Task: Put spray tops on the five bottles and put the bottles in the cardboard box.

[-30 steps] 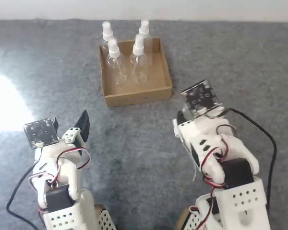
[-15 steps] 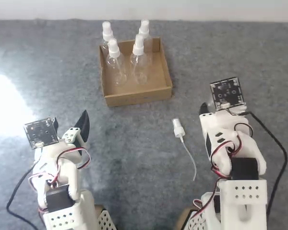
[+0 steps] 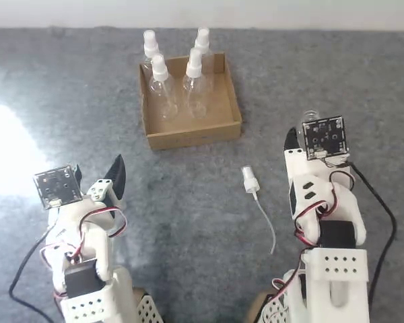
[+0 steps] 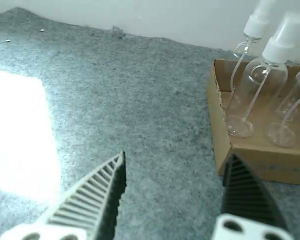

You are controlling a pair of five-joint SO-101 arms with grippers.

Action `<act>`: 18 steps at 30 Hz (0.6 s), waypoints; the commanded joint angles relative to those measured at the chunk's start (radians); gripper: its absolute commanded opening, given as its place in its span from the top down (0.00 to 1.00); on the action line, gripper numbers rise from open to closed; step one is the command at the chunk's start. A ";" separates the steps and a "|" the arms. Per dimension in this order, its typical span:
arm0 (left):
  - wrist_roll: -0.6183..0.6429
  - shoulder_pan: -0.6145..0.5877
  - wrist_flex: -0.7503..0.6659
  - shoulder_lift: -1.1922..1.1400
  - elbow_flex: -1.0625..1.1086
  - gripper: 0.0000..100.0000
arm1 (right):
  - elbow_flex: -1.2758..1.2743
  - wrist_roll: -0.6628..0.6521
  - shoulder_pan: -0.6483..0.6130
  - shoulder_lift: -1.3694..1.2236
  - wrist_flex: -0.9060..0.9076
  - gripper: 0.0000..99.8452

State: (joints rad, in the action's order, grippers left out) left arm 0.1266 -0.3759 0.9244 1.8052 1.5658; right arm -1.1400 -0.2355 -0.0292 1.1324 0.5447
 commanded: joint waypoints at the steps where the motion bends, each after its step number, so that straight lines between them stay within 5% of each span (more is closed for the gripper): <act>1: -0.009 0.005 -0.025 0.014 -0.012 0.71 | -0.034 0.009 -0.099 0.025 -0.074 0.89; 9: -0.009 0.005 -0.025 0.014 -0.012 0.71 | -0.199 0.003 -0.206 0.025 -0.285 0.89; 18: -0.009 0.005 -0.025 0.014 -0.019 0.71 | -0.207 0.009 -0.171 0.036 -0.222 0.89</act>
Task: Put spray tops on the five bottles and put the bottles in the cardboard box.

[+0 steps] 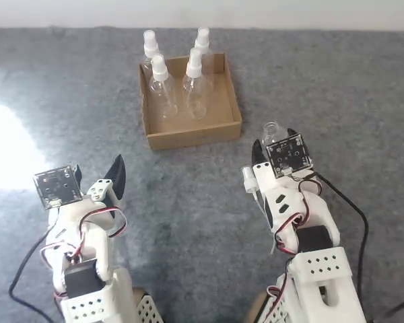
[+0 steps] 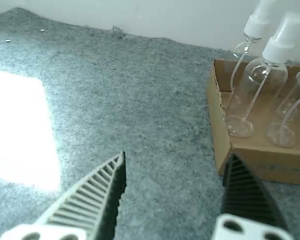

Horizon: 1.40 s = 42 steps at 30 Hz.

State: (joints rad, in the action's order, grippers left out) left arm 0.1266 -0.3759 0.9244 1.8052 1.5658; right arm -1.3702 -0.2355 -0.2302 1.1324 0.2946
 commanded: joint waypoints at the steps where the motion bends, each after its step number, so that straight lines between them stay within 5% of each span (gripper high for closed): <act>1: -0.009 0.006 -0.025 0.014 -0.028 0.71 | 0.023 0.009 0.044 0.038 0.033 0.89; 7: -0.015 0.018 -0.015 0.011 -0.108 0.71 | 0.028 0.074 0.136 0.038 0.035 0.89; 23: -0.218 0.410 0.255 0.003 -0.409 0.75 | 0.123 0.198 0.381 0.038 0.157 0.89; 29: -0.212 0.514 0.267 -0.232 -0.510 0.75 | 0.127 0.235 0.421 0.038 0.157 0.89; 42: 0.115 0.763 0.269 -0.945 -0.857 0.75 | 0.126 0.230 0.426 0.038 0.157 0.89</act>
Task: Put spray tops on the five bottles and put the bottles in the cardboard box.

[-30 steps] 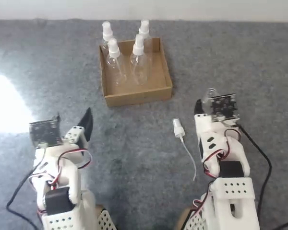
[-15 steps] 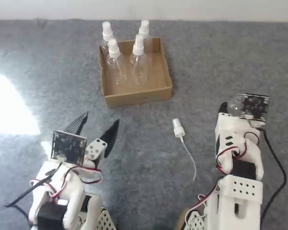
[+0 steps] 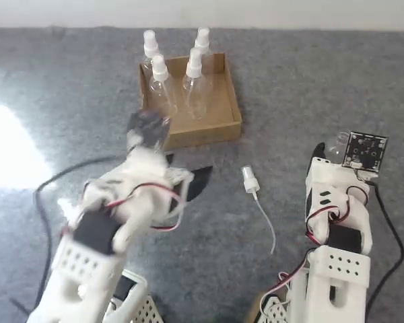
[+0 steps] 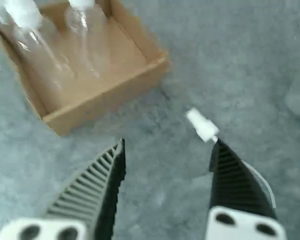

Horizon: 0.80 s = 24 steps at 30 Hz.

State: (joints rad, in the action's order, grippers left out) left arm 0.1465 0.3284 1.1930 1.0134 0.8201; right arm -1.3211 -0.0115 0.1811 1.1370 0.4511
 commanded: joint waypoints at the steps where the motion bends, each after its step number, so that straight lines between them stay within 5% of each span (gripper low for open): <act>1: 0.118 0.072 0.000 -0.190 -0.127 0.75 | 0.077 0.006 0.015 0.033 0.001 0.89; 24: 0.434 0.140 -0.002 -0.970 -0.564 0.75 | 0.080 0.012 0.062 0.033 0.001 0.89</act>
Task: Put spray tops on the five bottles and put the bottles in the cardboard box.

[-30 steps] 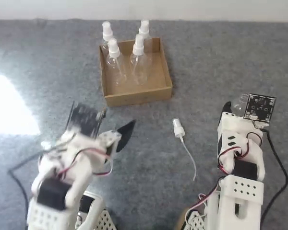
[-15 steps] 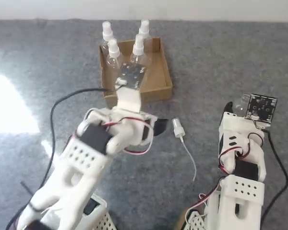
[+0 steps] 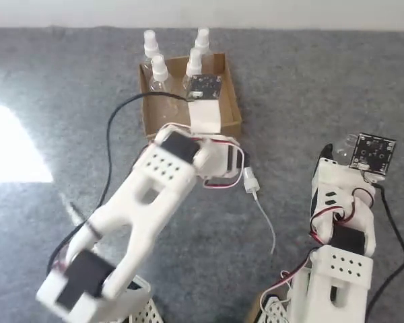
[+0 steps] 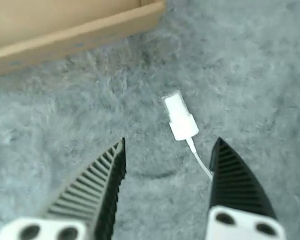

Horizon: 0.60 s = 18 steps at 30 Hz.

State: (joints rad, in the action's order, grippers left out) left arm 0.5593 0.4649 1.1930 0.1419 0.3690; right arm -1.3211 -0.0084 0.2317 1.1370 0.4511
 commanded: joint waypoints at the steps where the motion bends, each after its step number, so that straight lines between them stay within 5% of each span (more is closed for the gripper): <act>1: 0.021 0.005 -0.002 -0.133 -0.133 0.75 | 0.080 0.009 0.012 0.033 0.001 0.89; 18: 0.112 0.087 0.005 -0.580 -0.400 0.75 | 0.080 0.009 0.012 0.033 0.001 0.88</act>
State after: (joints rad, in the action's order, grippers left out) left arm 0.6498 0.5478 1.1930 -0.4120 0.0453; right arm -1.3211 -0.0084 0.2317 1.1370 0.4511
